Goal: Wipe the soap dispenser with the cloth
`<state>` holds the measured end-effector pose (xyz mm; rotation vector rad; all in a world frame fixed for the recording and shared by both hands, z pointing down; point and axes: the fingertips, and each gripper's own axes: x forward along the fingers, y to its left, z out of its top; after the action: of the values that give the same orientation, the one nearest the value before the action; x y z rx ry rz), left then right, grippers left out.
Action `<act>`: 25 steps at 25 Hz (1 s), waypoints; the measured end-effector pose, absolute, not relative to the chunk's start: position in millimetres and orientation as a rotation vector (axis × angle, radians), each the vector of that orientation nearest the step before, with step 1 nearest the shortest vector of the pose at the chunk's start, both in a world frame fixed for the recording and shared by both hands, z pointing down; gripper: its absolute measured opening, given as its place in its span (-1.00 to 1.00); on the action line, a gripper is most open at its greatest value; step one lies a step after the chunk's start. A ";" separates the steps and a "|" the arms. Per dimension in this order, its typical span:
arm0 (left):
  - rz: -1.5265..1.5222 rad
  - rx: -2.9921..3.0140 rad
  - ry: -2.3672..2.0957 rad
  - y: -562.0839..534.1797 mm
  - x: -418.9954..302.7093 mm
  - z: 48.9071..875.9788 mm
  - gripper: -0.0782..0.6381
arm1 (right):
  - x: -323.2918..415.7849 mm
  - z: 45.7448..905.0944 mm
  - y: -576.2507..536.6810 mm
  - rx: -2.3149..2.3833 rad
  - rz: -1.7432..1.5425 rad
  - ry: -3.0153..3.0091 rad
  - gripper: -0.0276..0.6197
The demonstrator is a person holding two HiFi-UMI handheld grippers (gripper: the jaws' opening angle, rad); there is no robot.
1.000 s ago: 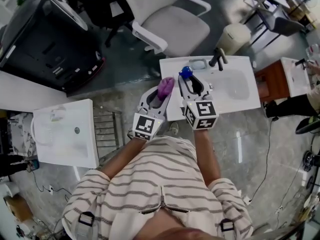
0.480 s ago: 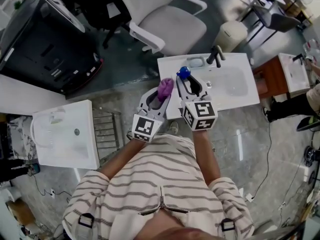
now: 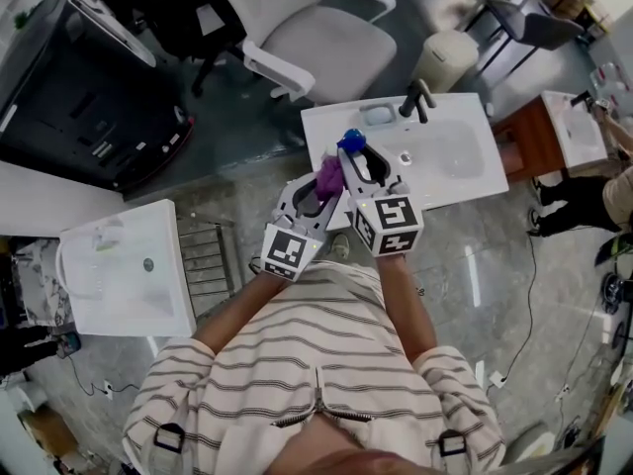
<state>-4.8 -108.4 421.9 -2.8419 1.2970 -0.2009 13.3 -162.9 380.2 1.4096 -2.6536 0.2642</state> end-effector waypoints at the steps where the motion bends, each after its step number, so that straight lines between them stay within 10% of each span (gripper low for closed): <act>1: -0.203 -2.842 1.286 -108.4 -3.2 421.4 -0.46 | 13.4 379.3 -162.5 1.409 0.260 -2.652 -0.50; 25: -0.260 -2.909 1.071 -108.7 46.8 434.8 -0.46 | 26.3 372.4 -146.2 1.449 0.150 -2.587 -0.50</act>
<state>46.8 -108.7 434.8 -2.9091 1.0708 -0.2604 26.3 -146.2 372.4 1.4492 -2.5869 0.1500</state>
